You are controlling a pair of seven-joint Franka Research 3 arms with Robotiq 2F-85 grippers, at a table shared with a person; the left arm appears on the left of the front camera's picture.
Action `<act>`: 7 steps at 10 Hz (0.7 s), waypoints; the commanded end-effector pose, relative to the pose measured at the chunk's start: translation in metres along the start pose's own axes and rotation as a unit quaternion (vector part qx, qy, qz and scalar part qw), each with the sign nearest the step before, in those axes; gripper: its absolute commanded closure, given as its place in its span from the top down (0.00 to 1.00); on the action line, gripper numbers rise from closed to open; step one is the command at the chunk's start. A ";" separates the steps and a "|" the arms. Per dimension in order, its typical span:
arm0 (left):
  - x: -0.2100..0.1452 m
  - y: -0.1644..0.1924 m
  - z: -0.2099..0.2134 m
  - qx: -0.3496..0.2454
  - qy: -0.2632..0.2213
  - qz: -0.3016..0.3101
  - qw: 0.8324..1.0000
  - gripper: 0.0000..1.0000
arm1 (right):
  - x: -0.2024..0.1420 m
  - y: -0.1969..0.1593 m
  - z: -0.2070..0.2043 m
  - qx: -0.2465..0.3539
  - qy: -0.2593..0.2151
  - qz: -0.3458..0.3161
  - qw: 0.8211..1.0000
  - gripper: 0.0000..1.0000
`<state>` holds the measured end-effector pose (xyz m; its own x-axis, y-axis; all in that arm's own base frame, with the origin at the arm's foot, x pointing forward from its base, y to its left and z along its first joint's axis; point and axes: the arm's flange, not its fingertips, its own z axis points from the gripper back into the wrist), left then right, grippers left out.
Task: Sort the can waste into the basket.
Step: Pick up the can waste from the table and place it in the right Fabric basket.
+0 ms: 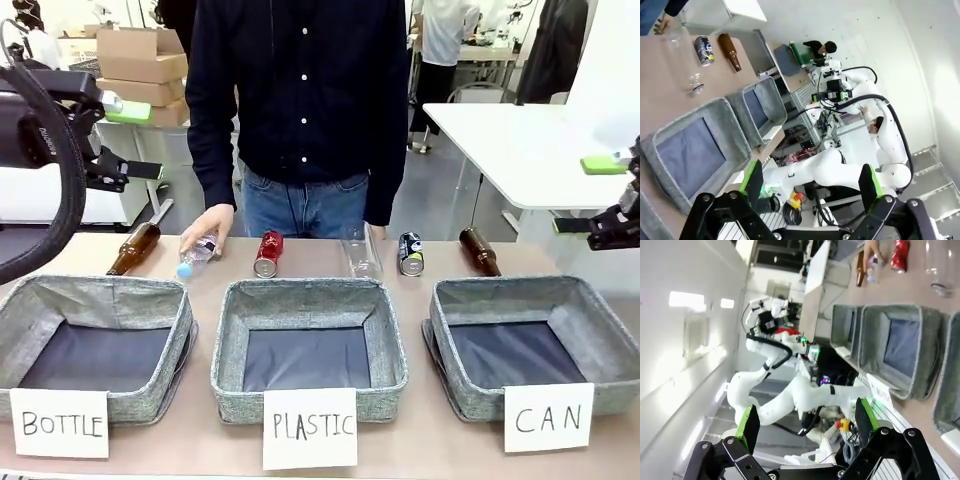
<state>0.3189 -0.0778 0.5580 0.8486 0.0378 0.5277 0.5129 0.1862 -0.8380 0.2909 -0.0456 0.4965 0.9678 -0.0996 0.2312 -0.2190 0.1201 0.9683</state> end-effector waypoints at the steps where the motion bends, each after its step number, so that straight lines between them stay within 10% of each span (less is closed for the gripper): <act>1: 0.000 -0.002 0.005 -0.010 0.005 -0.019 1.000 1.00 | -0.002 0.000 0.002 0.008 0.013 0.022 1.000 1.00; 3: 0.000 -0.002 0.005 -0.010 0.005 -0.019 1.000 1.00 | -0.004 0.002 -0.001 0.006 0.010 0.004 1.000 1.00; 7: 0.000 -0.002 0.005 -0.010 0.005 -0.019 1.000 1.00 | 0.096 0.012 -0.120 -0.383 -0.001 0.092 0.919 1.00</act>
<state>0.3170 -0.0715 0.5594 0.8448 0.0158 0.5348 0.5222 0.1931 -0.8307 0.3584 0.0487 0.5262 0.8974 -0.0347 0.4399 -0.3239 0.6252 0.7101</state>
